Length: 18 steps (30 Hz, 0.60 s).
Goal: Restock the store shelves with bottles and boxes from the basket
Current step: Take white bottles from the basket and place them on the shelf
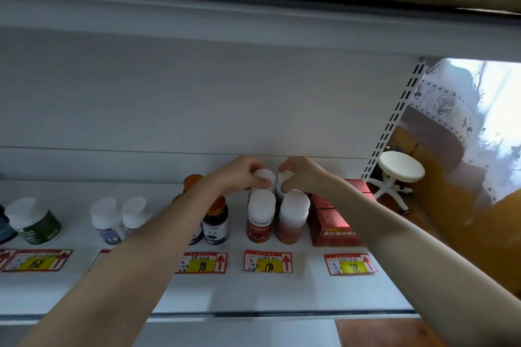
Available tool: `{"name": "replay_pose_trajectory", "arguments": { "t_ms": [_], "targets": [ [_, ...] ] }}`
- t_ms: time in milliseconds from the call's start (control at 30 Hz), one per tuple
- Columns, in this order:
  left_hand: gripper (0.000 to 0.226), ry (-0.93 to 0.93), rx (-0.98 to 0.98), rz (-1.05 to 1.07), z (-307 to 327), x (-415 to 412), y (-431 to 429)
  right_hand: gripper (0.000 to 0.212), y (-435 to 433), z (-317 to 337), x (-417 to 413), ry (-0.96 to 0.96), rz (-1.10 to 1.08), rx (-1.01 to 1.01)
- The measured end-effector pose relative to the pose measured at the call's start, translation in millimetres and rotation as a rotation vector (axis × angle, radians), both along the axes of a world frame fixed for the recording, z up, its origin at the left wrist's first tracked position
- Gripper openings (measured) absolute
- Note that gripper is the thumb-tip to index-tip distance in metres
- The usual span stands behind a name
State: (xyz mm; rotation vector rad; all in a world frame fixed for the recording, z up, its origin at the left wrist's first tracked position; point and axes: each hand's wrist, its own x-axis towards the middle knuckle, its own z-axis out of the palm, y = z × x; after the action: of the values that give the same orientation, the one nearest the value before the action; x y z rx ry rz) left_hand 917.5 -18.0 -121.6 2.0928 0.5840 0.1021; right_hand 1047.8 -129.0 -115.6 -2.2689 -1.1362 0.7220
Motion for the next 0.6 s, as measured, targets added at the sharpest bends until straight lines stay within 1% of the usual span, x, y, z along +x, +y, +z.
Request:
{"name": "replay_pose_trajectory", "arguments": {
  "t_ms": [133, 233, 367, 467, 533, 600],
  "targets": [
    [0.033, -0.001, 0.019, 0.005, -3.1, 0.1, -1.5, 0.048, -0.4, -0.5, -2.6, -0.010, -0.002, 0.018],
    [0.045, 0.018, 0.031, 0.019, -7.1, -0.5, -0.8, 0.045, -0.3, -1.8, -3.6, -0.030, -0.010, 0.040],
    [0.051, -0.003, 0.105, 0.070, -7.1, 0.3, -5.3, 0.044, -1.2, -1.7, -5.2, -0.071, -0.030, 0.051],
    [0.046, -0.090, 0.255, 0.169, 0.3, -2.4, -14.1, 0.038, -3.2, 5.2, -5.7, -0.153, -0.022, 0.068],
    [0.038, -0.168, 0.411, 0.214, 7.1, -10.8, -21.6, 0.032, -5.5, 13.4, -5.4, -0.230, 0.002, 0.108],
    [0.035, -0.205, 0.584, 0.233, 13.0, -23.1, -29.6, 0.027, -8.1, 23.7, -7.0, -0.303, 0.033, 0.155]
  ]
}}
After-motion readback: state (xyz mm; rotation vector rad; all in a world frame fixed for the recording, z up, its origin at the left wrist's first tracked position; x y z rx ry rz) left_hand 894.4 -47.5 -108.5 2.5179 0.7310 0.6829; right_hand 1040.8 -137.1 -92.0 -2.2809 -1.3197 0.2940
